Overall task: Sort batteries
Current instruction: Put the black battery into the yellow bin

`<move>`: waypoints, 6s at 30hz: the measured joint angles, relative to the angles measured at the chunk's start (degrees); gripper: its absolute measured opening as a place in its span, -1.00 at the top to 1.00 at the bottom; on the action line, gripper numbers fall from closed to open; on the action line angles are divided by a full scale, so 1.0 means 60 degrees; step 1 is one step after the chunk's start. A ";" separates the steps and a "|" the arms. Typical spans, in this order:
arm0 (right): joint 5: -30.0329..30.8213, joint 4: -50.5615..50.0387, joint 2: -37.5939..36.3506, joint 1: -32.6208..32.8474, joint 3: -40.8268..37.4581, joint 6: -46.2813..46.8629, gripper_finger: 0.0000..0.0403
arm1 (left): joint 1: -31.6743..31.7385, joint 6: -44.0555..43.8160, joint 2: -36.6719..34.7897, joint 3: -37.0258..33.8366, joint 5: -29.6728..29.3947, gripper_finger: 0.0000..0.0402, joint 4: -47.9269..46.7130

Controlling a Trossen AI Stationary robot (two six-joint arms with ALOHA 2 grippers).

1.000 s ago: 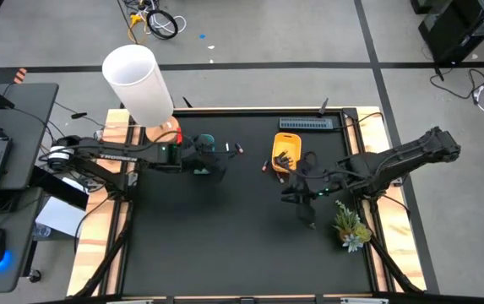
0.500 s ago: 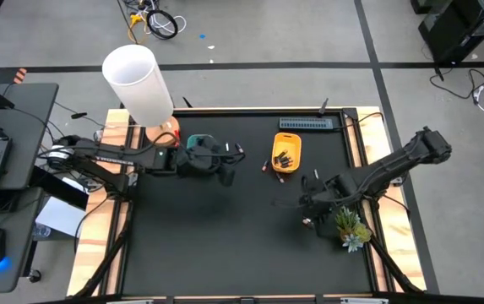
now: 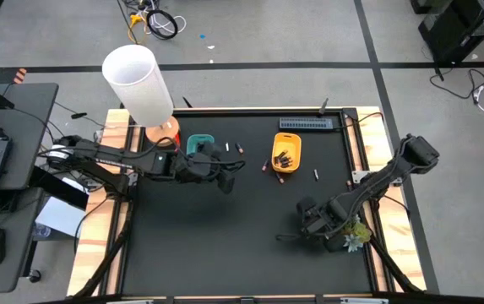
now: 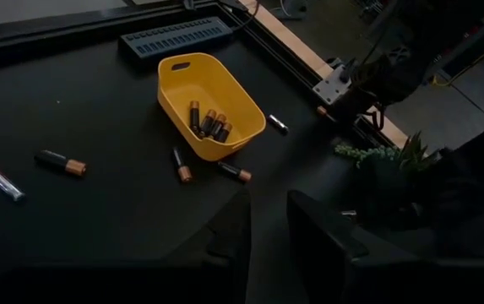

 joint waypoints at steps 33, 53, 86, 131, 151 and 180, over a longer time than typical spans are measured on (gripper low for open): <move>-0.0288 0.0450 0.0478 -0.0662 -0.0509 -0.3054 -0.56 | 0.0000 -0.0253 0.0000 -0.0007 0.0029 0.55 -0.0015; -0.0354 0.1719 0.0423 -0.0660 -0.1110 -0.3410 -0.31 | 0.0000 -0.0253 0.0000 -0.0011 0.0084 0.55 -0.0124; -0.1767 -0.2790 0.0014 -0.0766 0.1190 -0.1706 0.22 | 0.0003 0.0098 0.0000 -0.0011 0.0095 0.55 -0.0332; -0.3221 -0.7234 0.6885 -0.0707 0.5297 0.0358 -0.40 | 0.0004 0.2175 0.0000 -0.0011 0.0284 0.55 -0.0303; -0.3344 -0.6359 0.6813 -0.0376 0.3837 0.0367 -0.36 | 0.0004 0.2756 0.0000 -0.0011 0.0310 0.55 -0.0303; -0.1531 -0.6346 0.6885 -0.1070 0.4513 -0.0435 0.80 | 0.0004 0.2719 0.0000 -0.0011 0.0306 0.55 -0.0277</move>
